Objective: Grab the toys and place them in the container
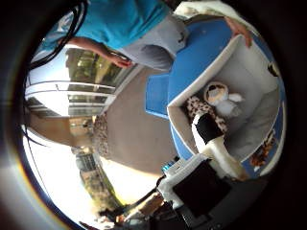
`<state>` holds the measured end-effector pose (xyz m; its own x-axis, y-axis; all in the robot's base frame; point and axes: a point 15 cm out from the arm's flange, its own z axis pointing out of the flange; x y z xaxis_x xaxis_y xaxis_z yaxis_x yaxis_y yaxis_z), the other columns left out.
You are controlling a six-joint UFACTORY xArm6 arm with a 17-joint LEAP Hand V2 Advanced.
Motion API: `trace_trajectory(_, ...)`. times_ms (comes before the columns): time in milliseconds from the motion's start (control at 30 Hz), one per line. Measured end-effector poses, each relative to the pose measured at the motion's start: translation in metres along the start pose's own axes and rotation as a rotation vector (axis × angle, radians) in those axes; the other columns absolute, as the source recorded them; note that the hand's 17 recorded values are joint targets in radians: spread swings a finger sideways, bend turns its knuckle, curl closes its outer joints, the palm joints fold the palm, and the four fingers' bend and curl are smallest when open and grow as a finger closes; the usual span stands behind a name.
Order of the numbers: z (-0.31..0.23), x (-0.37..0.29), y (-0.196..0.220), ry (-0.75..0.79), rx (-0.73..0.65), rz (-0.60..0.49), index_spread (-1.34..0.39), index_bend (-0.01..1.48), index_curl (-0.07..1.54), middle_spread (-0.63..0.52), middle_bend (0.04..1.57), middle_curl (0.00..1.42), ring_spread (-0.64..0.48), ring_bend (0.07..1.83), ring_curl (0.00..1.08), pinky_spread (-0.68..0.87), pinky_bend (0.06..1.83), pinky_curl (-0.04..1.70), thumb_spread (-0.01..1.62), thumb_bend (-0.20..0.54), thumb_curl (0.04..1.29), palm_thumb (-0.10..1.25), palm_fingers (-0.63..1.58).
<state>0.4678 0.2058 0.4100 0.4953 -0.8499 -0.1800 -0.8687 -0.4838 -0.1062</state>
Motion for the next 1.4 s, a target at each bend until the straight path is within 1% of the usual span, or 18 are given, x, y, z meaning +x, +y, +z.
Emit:
trace_trajectory(100,-0.024,0.036,0.017,0.016,0.018,0.041,-0.41,0.35,0.15,0.05,0.16,0.37,0.31,0.42,0.32,0.49,0.82,0.41,1.11,-0.028,0.5,0.7,0.0)
trace_trajectory(300,-0.048,0.107,0.07,0.054,-0.044,0.098,-0.39,0.29,0.19,0.05,0.17,0.34,0.3,0.4,0.32,0.49,0.78,0.37,1.1,-0.031,0.48,0.7,0.02)
trace_trajectory(400,-0.053,0.142,0.094,0.092,-0.081,0.108,-0.38,0.26,0.21,0.05,0.17,0.34,0.3,0.39,0.32,0.49,0.75,0.35,1.11,-0.03,0.47,0.69,0.02)
trace_trajectory(467,-0.052,0.161,0.108,0.11,-0.114,0.095,-0.38,0.24,0.22,0.04,0.16,0.33,0.3,0.38,0.31,0.48,0.75,0.34,1.11,-0.03,0.47,0.69,0.03)
trace_trajectory(567,-0.042,0.188,0.127,0.1,-0.161,0.097,-0.38,0.23,0.23,0.04,0.16,0.32,0.29,0.37,0.31,0.48,0.73,0.33,1.11,-0.032,0.46,0.69,0.03)
trace_trajectory(700,0.003,0.21,0.144,0.04,-0.25,0.112,-0.39,0.23,0.25,0.04,0.16,0.32,0.28,0.35,0.31,0.47,0.68,0.3,1.11,-0.029,0.45,0.69,0.01)
trace_trajectory(767,0.024,0.219,0.148,0.023,-0.285,0.115,-0.39,0.21,0.26,0.04,0.15,0.31,0.28,0.34,0.31,0.47,0.68,0.3,1.11,-0.03,0.44,0.69,0.01)
trace_trajectory(900,0.076,0.241,0.152,0.038,-0.401,0.117,-0.41,0.18,0.27,0.04,0.14,0.29,0.3,0.32,0.31,0.48,0.72,0.3,1.11,-0.029,0.43,0.68,-0.02)
trace_trajectory(1033,0.125,0.259,0.151,0.056,-0.473,0.107,-0.41,0.18,0.27,0.04,0.14,0.28,0.3,0.3,0.31,0.47,0.7,0.29,1.11,-0.031,0.42,0.68,-0.05)
trace_trajectory(1200,0.171,0.271,0.15,0.077,-0.486,0.098,-0.42,0.18,0.27,0.03,0.14,0.27,0.3,0.28,0.31,0.46,0.67,0.27,1.1,-0.028,0.41,0.68,-0.05)
trace_trajectory(1333,0.207,0.272,0.143,0.108,-0.462,0.059,-0.41,0.21,0.29,0.03,0.14,0.26,0.29,0.27,0.31,0.45,0.61,0.25,1.1,-0.022,0.41,0.71,-0.05)
trace_trajectory(1400,0.219,0.274,0.14,0.139,-0.454,0.03,-0.38,0.23,0.3,0.02,0.16,0.27,0.28,0.28,0.31,0.44,0.56,0.24,1.09,-0.019,0.41,0.74,0.02)
